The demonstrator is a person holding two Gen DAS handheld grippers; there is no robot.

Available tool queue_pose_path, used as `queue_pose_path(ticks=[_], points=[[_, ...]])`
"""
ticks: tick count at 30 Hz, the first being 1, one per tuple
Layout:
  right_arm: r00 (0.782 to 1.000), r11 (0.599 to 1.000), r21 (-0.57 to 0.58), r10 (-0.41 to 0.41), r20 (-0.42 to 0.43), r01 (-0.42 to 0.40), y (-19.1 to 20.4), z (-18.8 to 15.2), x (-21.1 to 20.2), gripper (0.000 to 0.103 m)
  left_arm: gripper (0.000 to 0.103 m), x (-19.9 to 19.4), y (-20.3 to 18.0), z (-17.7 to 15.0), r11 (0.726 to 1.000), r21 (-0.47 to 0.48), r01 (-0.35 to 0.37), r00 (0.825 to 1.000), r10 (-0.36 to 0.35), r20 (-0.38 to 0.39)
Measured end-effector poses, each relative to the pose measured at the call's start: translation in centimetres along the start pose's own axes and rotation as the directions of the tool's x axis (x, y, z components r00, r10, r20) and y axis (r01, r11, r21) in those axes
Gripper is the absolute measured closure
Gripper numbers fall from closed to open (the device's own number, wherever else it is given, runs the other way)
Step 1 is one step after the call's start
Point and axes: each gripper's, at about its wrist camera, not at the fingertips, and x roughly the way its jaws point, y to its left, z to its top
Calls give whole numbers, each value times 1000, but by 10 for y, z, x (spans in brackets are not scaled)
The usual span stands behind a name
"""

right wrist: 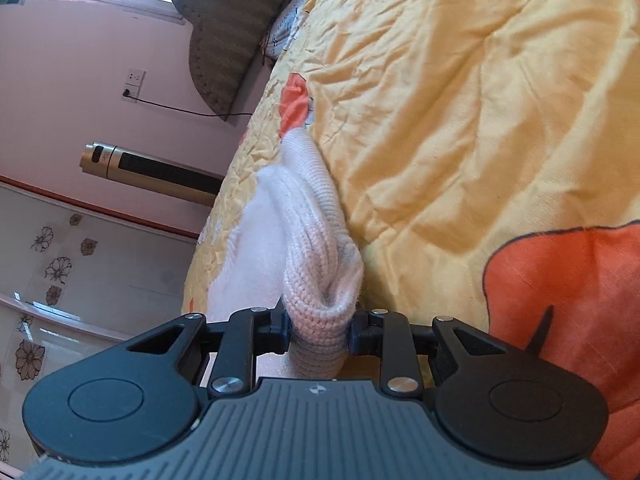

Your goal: Fold small clothes

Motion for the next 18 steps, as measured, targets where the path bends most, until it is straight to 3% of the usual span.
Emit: queue_pose_path(ticks=[2, 3, 5, 7, 9, 10, 11, 12, 18], points=[[1000, 1000, -7, -2, 15, 2, -3, 0, -1, 64, 64, -2, -4, -5, 999, 34, 1, 1000, -2, 20], [1000, 1000, -20, -13, 25, 13, -2, 0, -1, 51, 59, -2, -5, -8, 999, 37, 12, 999, -13, 35], [999, 998, -61, -19, 51, 22, 1, 0, -4, 45, 30, -1, -10, -15, 998, 35, 48, 996, -50, 72], [998, 999, -54, -5, 58, 8, 2, 0, -2, 35, 17, 3, -21, -22, 998, 41, 47, 992, -52, 112], [999, 999, -36, 11, 52, -9, 4, -1, 5, 35, 19, 10, -37, -28, 994, 109, -18, 990, 3, 138], [999, 998, -55, 1, 52, 2, 8, -3, 9, 37, 55, 15, -45, -30, 989, 136, -60, 988, 39, 148], [999, 995, -91, -30, 45, 34, 14, -4, 15, 53, 83, 20, -46, -28, 986, 140, -87, 990, 70, 125], [997, 990, -123, -62, 38, 66, 19, -6, 20, 73, 83, 22, -45, -25, 989, 126, -78, 992, 64, 108], [995, 966, -251, -37, 90, 59, 48, -13, -1, 76, 84, -13, -59, -12, 976, 216, -10, 997, -5, 71]])
